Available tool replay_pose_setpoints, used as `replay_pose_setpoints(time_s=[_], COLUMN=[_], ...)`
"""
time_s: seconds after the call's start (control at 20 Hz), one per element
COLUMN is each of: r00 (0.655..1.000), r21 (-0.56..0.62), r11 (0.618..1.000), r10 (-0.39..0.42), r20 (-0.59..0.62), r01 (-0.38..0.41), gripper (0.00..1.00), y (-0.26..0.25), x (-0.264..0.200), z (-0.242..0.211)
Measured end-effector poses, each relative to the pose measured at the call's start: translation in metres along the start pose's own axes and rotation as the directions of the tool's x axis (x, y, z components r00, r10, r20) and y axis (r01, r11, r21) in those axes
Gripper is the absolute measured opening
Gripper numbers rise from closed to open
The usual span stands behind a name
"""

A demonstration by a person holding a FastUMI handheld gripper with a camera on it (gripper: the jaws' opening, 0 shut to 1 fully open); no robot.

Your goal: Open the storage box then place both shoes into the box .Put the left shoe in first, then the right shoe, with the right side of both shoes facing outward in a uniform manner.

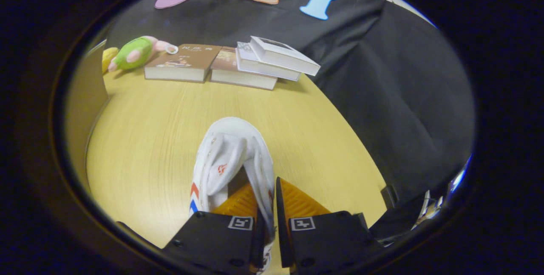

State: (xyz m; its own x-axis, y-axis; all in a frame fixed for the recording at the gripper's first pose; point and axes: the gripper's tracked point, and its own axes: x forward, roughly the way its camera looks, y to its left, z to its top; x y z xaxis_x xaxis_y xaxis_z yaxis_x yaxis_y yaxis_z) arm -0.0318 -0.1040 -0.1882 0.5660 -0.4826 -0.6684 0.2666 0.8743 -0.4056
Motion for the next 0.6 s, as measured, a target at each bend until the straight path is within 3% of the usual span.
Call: replay_pose_setpoints(time_s=[0.1,0.3,0.6], r00=[1.0,0.998,0.996], r21=[0.024,-0.01,0.0], r11=[1.0,0.999,0.999], r10=[-0.009,-0.045,-0.036], r20=[0.017,0.047,0.078], r01=[0.008,0.045,0.036], gripper=[0.1,0.1,0.1], y=[0.0,0.0,0.002], x=[0.001,-0.003,-0.023], z=[0.0,0.004,0.019])
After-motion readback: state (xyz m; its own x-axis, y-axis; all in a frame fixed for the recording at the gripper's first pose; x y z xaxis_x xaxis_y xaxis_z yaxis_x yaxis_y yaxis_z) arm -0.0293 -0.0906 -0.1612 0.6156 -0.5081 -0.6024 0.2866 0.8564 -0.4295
